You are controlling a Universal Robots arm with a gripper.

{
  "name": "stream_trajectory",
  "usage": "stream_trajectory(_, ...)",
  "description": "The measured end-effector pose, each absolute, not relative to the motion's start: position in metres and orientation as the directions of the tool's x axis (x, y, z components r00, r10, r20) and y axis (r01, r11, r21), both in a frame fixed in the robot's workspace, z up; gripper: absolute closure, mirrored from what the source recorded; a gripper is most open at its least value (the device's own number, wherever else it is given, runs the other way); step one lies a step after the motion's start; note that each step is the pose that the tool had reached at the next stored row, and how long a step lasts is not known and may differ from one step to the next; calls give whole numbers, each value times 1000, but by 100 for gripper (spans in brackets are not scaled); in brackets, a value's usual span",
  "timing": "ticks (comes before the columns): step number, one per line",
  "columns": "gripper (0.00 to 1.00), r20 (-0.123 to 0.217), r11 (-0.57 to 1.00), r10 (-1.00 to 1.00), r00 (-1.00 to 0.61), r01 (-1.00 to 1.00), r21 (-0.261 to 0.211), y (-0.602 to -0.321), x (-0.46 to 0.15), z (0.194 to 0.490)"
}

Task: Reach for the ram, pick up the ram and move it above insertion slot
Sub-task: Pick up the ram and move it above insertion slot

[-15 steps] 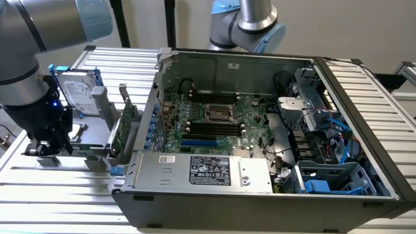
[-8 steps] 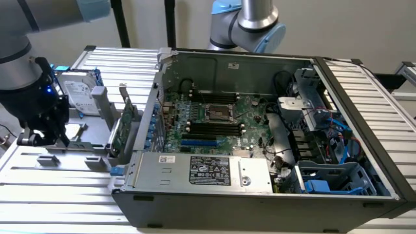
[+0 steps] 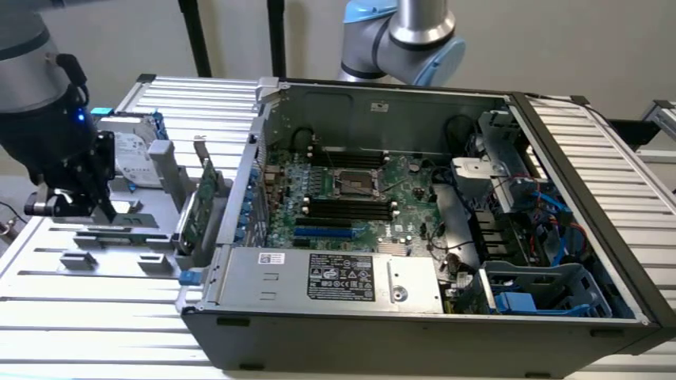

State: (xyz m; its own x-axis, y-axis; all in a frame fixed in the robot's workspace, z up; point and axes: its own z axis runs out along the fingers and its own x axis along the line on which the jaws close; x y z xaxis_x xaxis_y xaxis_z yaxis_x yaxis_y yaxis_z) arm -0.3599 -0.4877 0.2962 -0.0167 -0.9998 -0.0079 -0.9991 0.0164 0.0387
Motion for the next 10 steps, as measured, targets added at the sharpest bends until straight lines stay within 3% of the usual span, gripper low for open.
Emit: stream_trajectory(10,87,-25,9,-1000,-10,-999,39,-490,-327,342)
